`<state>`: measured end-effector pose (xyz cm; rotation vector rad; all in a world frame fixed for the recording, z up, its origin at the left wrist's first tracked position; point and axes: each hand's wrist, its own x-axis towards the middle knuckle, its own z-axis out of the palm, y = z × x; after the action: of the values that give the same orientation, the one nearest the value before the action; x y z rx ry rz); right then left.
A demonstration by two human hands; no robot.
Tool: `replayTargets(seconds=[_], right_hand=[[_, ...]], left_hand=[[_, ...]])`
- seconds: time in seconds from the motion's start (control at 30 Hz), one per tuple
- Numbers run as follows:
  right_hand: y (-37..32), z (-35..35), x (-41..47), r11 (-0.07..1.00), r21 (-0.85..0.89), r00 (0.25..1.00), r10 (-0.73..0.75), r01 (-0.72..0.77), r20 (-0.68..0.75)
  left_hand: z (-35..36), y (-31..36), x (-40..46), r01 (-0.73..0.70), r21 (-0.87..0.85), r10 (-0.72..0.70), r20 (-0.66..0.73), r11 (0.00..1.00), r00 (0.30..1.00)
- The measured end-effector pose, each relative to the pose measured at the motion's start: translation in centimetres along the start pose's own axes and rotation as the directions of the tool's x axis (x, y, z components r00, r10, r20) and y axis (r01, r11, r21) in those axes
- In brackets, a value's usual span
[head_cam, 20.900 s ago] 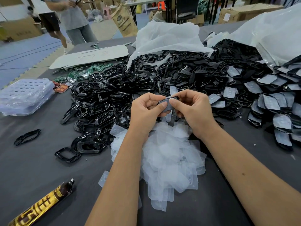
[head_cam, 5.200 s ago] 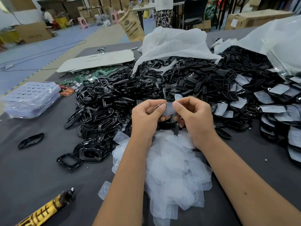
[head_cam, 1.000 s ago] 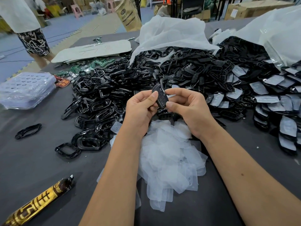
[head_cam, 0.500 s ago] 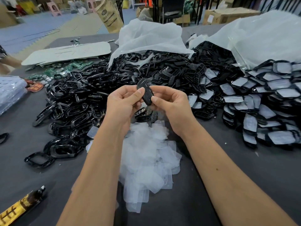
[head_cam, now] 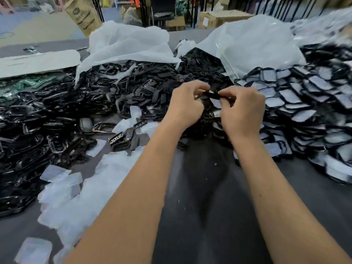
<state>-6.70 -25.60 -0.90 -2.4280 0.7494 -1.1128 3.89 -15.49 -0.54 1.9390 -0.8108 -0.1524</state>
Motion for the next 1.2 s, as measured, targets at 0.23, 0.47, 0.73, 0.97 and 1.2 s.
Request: replayTargets(seconds=[0.23,0.47,0.73,0.97,1.2], right_hand=[[2.9,-1.3,1.0,0.981,-0.187,0.977,0.086,-0.049,0.193],[0.2,0.7,1.2,0.995,-0.087,0.992,0.055,-0.045,0.113],[-7.5,8.0,0.8,0.914,-0.138,0.846,-0.286,0.382,0.45],[-9.0,10.9,0.5,0.891,-0.247,0.88,-0.269,0.382,0.392],[-8.7,10.3,0.2,0.966,-0.077,0.944,-0.222,0.247,0.244]], left_hand=[[4.0,1.2,-0.4,-0.094,0.178,0.076,0.105,0.98,0.992],[0.8,0.0,-1.3,-0.055,0.233,0.09,-0.141,0.971,0.986],[-5.7,-3.8,-2.1,0.232,0.399,-0.089,-0.345,0.887,0.934],[-7.8,-6.2,-3.1,0.367,0.393,-0.23,-0.354,0.843,0.907],[-8.3,-5.8,-3.4,0.326,0.289,-0.213,-0.359,0.9,0.909]])
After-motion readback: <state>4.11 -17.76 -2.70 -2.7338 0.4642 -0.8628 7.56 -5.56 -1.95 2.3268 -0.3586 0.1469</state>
